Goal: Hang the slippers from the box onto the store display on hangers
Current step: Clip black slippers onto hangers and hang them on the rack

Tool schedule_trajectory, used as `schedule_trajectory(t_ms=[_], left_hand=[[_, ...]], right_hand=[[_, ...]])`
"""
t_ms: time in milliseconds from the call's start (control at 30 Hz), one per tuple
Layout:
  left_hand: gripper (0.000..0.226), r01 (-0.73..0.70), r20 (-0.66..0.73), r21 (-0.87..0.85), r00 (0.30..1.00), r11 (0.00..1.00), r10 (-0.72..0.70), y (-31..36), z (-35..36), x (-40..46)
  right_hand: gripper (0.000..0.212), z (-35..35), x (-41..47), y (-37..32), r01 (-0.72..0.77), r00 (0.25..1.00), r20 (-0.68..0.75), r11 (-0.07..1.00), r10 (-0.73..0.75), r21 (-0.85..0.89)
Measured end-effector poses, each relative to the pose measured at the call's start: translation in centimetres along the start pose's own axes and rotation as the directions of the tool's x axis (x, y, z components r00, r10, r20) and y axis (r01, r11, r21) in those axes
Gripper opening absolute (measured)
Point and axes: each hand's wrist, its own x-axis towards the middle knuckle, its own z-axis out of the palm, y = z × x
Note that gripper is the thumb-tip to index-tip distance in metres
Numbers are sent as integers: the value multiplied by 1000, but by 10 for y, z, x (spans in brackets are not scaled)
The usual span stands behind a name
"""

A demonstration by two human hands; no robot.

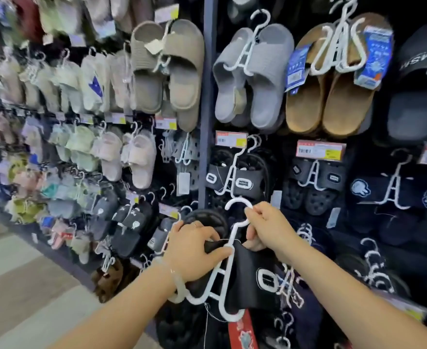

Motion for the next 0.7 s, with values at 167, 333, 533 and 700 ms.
schedule_trajectory(t_ms=[167,333,533,700], left_hand=[[33,-12,1,-270,1000,963,13,-34,14,72],[20,14,32,-367,999,930,-2,-56,21,151],[16,27,76,-419,997,907,5,-90,26,217],[19,-75,-8,-448,997,891,80,-98,25,248]], right_hand=[[28,-3,72,-15,-9,998,-64,998,4,-63],[32,-11,147,-19,-37,995,-91,999,33,-38],[25,-6,212,-26,-52,992,-115,999,52,5],[18,-8,235,-37,16,978,-206,999,-6,45]])
